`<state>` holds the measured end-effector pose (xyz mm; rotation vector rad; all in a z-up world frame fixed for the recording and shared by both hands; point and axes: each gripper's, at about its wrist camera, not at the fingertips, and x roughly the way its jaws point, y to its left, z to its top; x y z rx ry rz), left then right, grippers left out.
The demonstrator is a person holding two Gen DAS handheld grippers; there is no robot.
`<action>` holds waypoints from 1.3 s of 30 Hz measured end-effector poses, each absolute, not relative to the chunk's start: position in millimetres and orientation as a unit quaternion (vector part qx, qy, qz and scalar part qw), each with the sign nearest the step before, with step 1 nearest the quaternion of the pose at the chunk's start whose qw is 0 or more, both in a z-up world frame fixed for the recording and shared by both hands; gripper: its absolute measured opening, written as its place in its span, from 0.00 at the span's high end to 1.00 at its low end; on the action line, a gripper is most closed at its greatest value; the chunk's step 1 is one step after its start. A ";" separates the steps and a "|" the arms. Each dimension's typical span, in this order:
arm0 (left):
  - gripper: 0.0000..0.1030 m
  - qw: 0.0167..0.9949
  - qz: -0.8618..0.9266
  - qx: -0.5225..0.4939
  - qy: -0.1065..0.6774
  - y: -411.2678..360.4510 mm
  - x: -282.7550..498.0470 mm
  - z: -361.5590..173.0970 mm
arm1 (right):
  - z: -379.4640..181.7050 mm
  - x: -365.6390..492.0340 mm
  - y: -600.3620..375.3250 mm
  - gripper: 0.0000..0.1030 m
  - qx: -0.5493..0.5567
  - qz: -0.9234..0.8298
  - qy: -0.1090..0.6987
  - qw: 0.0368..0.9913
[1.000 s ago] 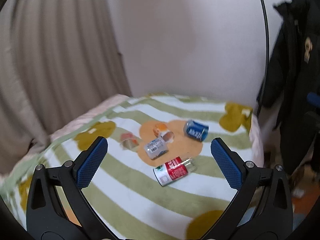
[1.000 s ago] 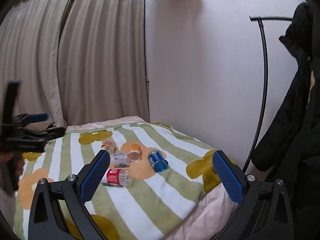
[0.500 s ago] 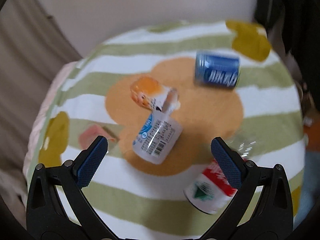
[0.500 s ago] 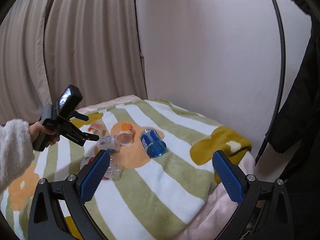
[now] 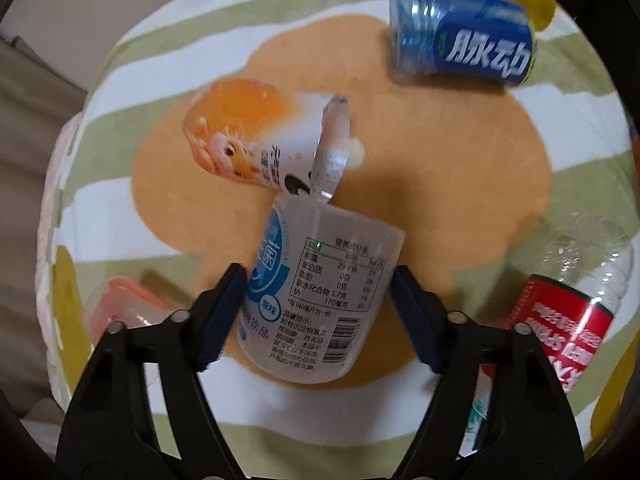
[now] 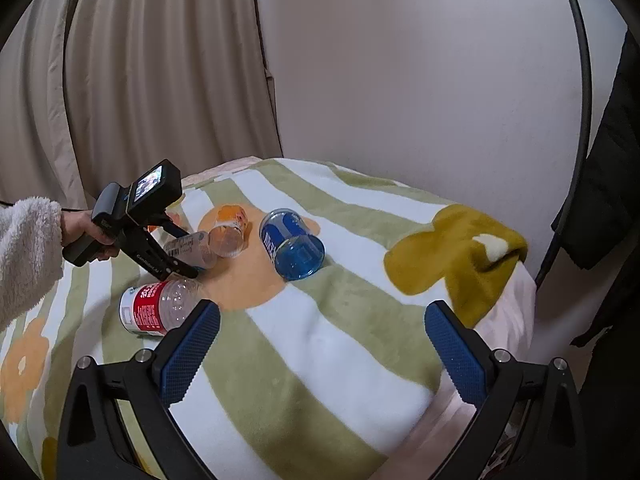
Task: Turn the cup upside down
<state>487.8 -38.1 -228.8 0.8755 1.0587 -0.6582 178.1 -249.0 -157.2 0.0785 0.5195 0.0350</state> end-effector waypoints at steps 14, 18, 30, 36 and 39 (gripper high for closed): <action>0.40 0.729 -0.285 0.430 0.450 -41.5 436.5 -165.6 | -131.9 159.5 -246.2 0.01 0.047 0.031 0.233 0.971; 0.40 0.726 -0.297 0.449 0.427 -48.4 379.3 -124.3 | -107.7 138.6 -241.4 0.01 0.053 0.046 0.212 0.975; 0.40 0.670 -0.338 0.476 0.459 -56.3 221.9 -156.0 | -63.5 60.1 -228.3 0.01 0.043 0.077 0.179 0.980; 0.40 0.663 -0.335 0.466 0.480 -67.2 207.6 -206.3 | -58.3 32.6 -230.3 0.01 0.041 0.075 0.170 0.982; 0.40 0.657 -0.329 0.464 0.495 -66.4 206.2 -224.7 | -57.3 24.3 -230.3 0.01 0.027 0.070 0.169 0.983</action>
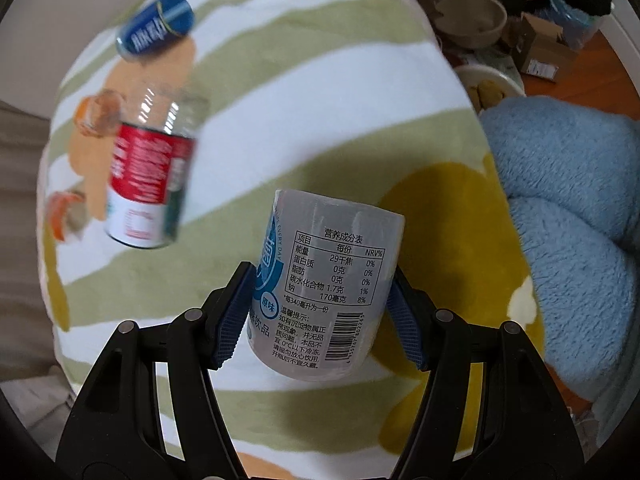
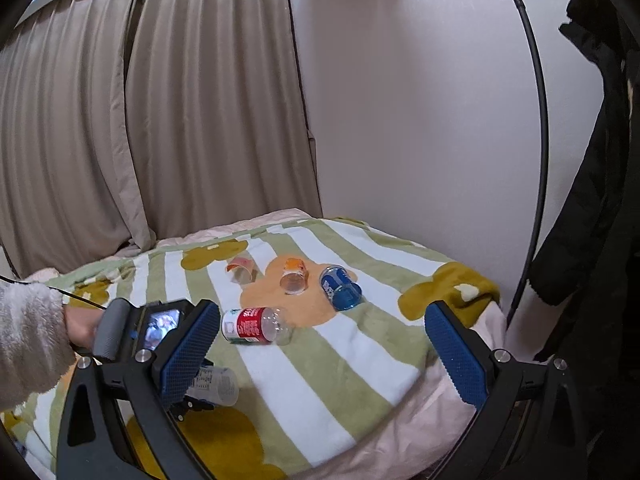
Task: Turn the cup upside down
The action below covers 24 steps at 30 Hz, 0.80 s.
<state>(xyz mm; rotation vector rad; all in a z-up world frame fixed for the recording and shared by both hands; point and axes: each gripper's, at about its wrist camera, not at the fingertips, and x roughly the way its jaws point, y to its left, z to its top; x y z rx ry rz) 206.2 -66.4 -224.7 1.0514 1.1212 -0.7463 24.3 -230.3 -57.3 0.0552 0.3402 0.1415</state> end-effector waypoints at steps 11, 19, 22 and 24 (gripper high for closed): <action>0.09 0.679 -0.312 0.457 0.483 -62.4 198.0 -230.3 | -61.2 19.2 -234.7 0.01 0.030 0.078 0.172 0.982; 0.09 0.792 -0.273 0.299 0.456 -28.1 157.8 -161.1 | -46.2 54.0 -210.7 0.01 -0.032 0.240 0.236 0.941; 0.03 0.842 -0.235 0.243 0.421 -10.5 123.0 -142.6 | -44.4 80.0 -186.5 0.01 -0.103 0.312 0.260 0.908; 0.00 0.873 -0.205 0.204 0.392 1.5 99.8 -135.0 | -48.0 98.0 -165.7 0.01 -0.161 0.342 0.276 0.884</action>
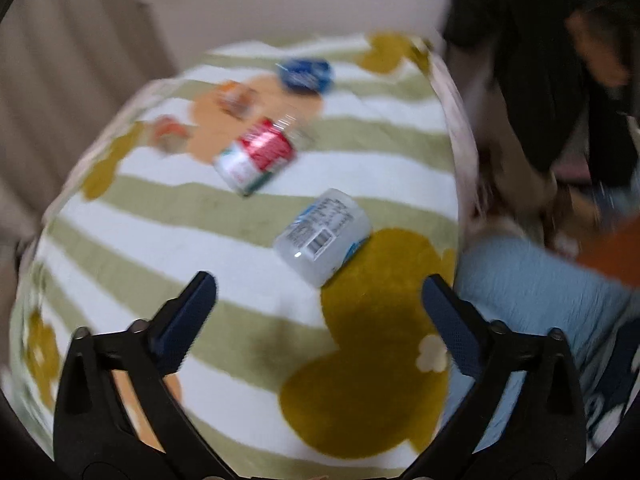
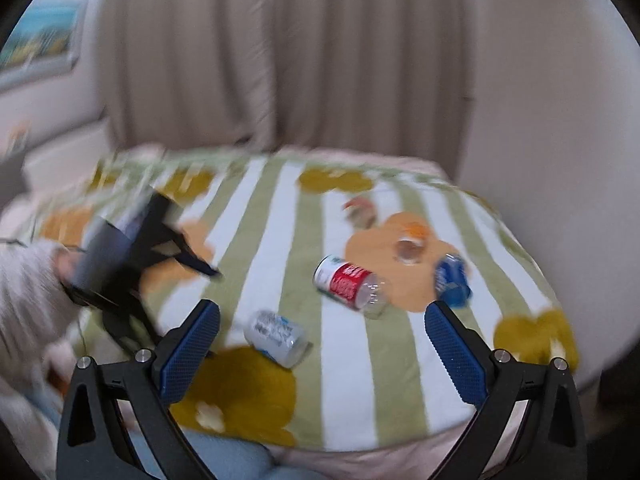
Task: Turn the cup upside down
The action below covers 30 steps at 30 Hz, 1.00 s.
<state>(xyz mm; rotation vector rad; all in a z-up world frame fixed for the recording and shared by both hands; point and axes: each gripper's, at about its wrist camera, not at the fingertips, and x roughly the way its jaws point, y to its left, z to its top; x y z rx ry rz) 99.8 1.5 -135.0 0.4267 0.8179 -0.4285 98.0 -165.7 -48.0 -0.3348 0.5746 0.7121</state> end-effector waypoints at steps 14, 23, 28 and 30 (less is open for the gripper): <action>0.00 0.920 -0.074 0.021 0.385 56.6 23.8 -151.5 | -189.2 163.4 -10.4 0.02 -0.475 0.464 0.400 0.633; 0.00 0.917 -0.111 -0.025 0.382 72.4 15.5 -145.7 | -238.1 165.4 15.3 0.34 -0.559 0.462 0.412 0.552; 0.00 0.921 -0.127 -0.064 0.363 84.3 11.0 -137.2 | -242.4 174.5 22.0 0.45 -0.553 0.439 0.446 0.550; 0.00 0.922 -0.129 -0.073 0.357 87.5 8.5 -135.3 | -238.1 183.6 23.1 0.45 -0.530 0.423 0.476 0.560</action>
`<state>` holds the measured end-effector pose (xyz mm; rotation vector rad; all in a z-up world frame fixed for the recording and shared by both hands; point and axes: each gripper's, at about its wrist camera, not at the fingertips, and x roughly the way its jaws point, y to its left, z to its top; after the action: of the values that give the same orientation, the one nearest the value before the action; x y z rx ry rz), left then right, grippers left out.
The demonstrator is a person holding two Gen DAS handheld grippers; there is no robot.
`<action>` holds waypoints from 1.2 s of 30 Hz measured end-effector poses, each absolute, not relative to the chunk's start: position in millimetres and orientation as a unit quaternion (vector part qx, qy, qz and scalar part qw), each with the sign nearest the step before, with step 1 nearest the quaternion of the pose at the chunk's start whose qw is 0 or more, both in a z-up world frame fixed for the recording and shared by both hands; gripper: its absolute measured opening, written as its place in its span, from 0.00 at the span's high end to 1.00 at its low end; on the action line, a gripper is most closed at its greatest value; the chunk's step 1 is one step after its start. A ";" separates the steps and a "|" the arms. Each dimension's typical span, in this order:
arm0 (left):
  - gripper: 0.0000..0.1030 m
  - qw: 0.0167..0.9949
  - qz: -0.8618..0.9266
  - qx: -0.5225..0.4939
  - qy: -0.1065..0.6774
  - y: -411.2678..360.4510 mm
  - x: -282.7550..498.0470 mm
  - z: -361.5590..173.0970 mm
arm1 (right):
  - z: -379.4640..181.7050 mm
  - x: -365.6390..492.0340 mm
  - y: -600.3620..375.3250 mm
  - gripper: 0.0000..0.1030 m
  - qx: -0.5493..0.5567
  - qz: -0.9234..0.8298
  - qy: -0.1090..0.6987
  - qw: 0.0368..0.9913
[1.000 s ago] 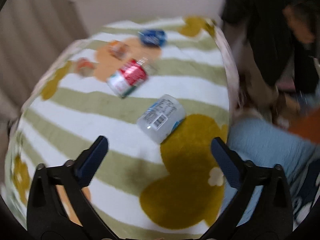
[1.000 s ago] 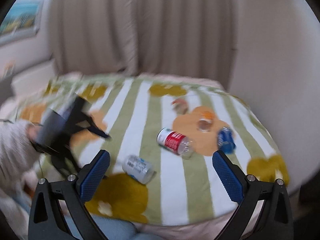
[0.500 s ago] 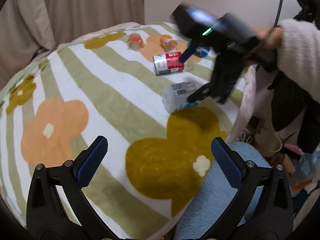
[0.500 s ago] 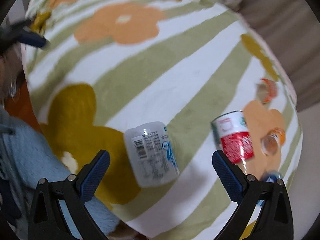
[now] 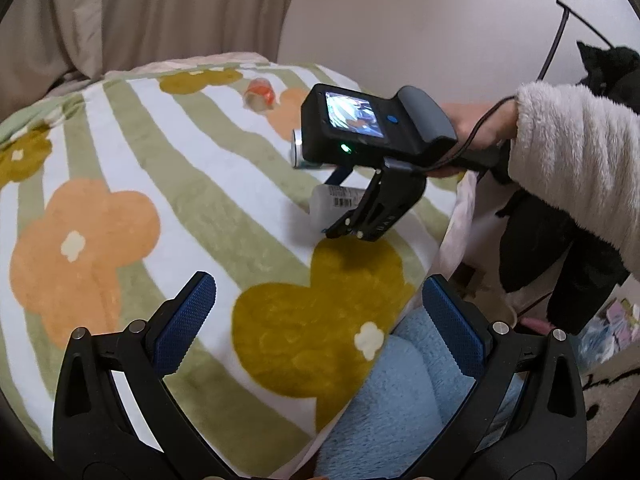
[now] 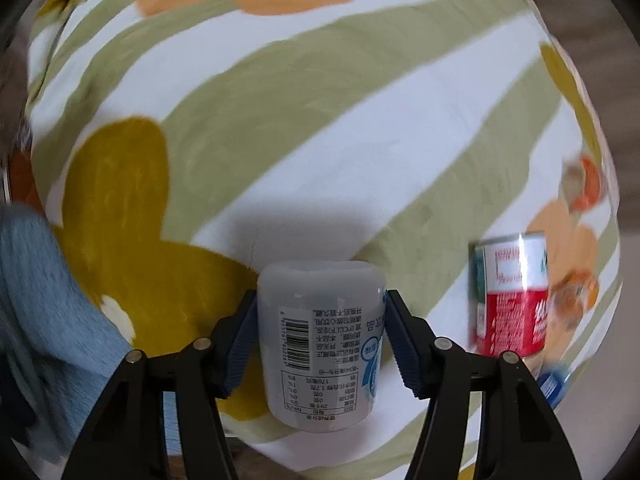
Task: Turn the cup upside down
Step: 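Turn the white cup upside down in the right tool and lower it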
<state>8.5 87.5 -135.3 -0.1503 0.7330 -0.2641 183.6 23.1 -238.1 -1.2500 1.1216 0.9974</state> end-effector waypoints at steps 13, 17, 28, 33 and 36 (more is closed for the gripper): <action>0.00 0.920 -0.172 -0.096 0.339 87.3 -8.0 -128.0 | -216.6 263.0 13.1 0.45 -0.253 0.253 0.649 0.671; 0.00 0.923 -0.170 -0.091 0.332 86.2 -13.2 -123.2 | -219.5 270.2 14.4 0.44 -0.248 0.231 0.662 0.669; 0.00 0.924 -0.174 -0.095 0.326 87.4 -19.8 -122.8 | -206.2 280.6 25.4 0.12 -0.253 0.206 0.706 0.628; 0.00 0.923 -0.178 -0.096 0.328 86.8 -20.7 -124.5 | -200.9 284.8 35.3 0.12 -0.266 0.200 0.704 0.627; 0.00 0.922 -0.179 -0.099 0.330 86.2 -20.7 -126.3 | -209.6 287.0 48.3 0.15 -0.270 0.207 0.708 0.619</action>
<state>-20.7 86.2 -126.3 -0.2036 0.6775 -0.3685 287.0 48.3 -209.6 -0.6222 1.6278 0.4772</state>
